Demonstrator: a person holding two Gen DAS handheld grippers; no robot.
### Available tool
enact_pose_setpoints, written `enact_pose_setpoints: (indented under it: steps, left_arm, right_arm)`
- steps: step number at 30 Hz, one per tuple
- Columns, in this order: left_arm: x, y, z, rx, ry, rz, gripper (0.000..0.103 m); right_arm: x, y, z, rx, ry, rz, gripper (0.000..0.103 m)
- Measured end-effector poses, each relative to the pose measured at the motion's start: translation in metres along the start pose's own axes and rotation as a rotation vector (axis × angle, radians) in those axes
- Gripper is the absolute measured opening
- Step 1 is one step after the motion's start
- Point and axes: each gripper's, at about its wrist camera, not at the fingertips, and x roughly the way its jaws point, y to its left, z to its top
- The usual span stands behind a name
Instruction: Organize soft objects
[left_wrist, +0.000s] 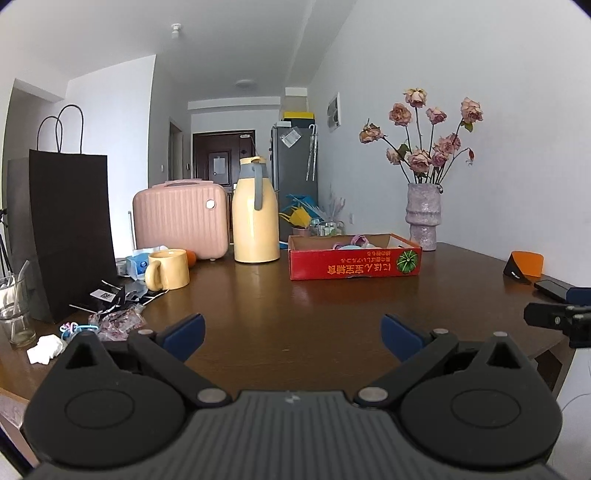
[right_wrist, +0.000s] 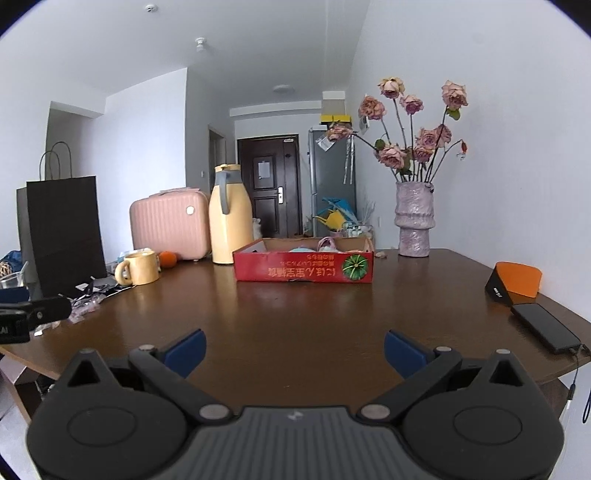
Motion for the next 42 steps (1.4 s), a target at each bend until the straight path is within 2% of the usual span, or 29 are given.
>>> enact_pose_setpoints:
  steps: [42]
  left_arm:
    - [0.0014, 0.0002, 0.0021, 0.005, -0.007, -0.009, 0.103]
  right_arm:
    - [0.0049, 0.0003, -0.0004, 0.013, 0.002, -0.017, 0.103]
